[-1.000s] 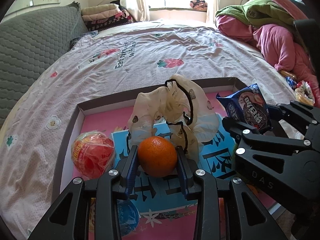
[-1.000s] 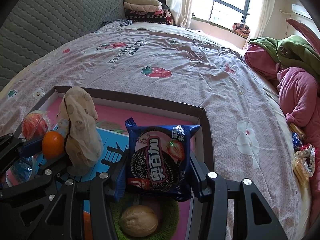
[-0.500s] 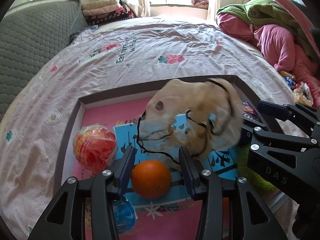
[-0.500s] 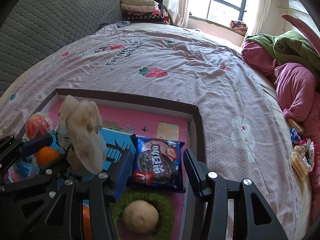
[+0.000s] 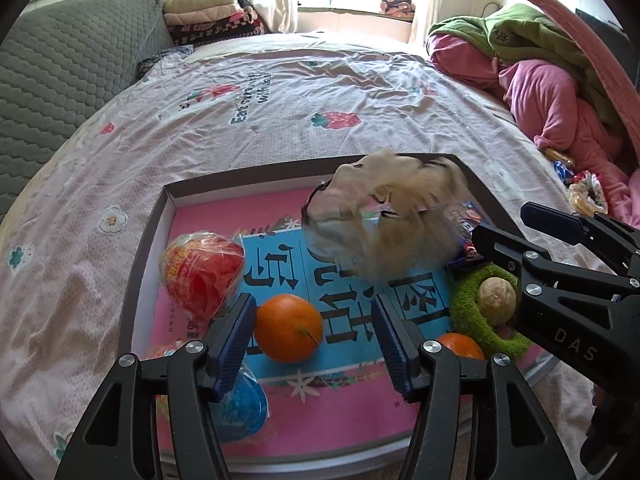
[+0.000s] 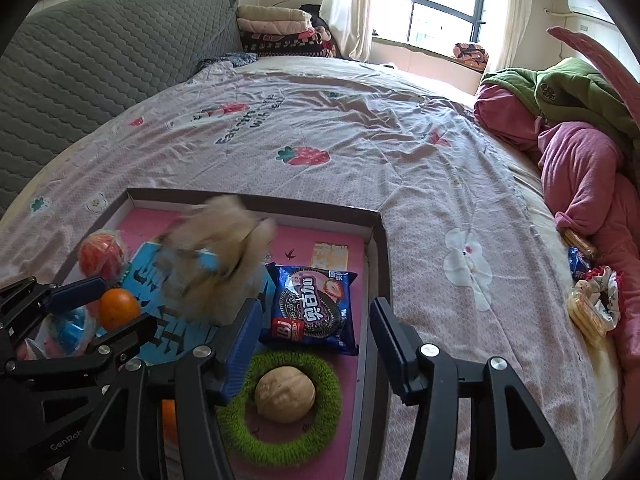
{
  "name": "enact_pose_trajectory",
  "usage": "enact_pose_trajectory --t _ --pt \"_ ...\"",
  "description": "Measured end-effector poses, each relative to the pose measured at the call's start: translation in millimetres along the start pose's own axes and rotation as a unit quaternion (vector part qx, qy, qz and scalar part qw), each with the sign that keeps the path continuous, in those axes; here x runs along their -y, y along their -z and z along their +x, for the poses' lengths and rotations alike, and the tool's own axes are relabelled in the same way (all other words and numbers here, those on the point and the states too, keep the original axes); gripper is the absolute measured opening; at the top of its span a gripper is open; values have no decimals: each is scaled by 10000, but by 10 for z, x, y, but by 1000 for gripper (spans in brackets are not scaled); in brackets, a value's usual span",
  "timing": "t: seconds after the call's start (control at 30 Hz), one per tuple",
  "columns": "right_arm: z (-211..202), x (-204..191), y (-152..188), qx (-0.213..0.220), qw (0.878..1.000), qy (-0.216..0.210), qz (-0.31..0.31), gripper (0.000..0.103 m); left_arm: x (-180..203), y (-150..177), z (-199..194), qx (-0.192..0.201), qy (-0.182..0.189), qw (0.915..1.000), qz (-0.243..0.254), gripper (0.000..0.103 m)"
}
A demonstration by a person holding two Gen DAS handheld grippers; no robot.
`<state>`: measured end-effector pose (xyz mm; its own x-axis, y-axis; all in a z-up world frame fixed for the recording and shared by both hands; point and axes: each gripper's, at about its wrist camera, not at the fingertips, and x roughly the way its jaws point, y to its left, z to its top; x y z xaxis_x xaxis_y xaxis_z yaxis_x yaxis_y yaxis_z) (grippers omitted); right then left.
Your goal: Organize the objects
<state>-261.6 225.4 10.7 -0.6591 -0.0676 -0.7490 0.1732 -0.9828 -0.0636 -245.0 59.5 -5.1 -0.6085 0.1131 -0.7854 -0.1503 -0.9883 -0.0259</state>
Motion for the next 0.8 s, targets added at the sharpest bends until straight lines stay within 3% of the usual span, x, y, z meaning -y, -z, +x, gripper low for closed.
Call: enact_pose_trajectory --t 0.23,0.8 --pt "-201 -13 -8 130 9999 18 8 58 -34 14 -173 65 38 9999 -121 68" --pt "-862 -134 -96 618 9981 -34 -43 65 -166 -145 -1014 705 -126 9971 -252 74"
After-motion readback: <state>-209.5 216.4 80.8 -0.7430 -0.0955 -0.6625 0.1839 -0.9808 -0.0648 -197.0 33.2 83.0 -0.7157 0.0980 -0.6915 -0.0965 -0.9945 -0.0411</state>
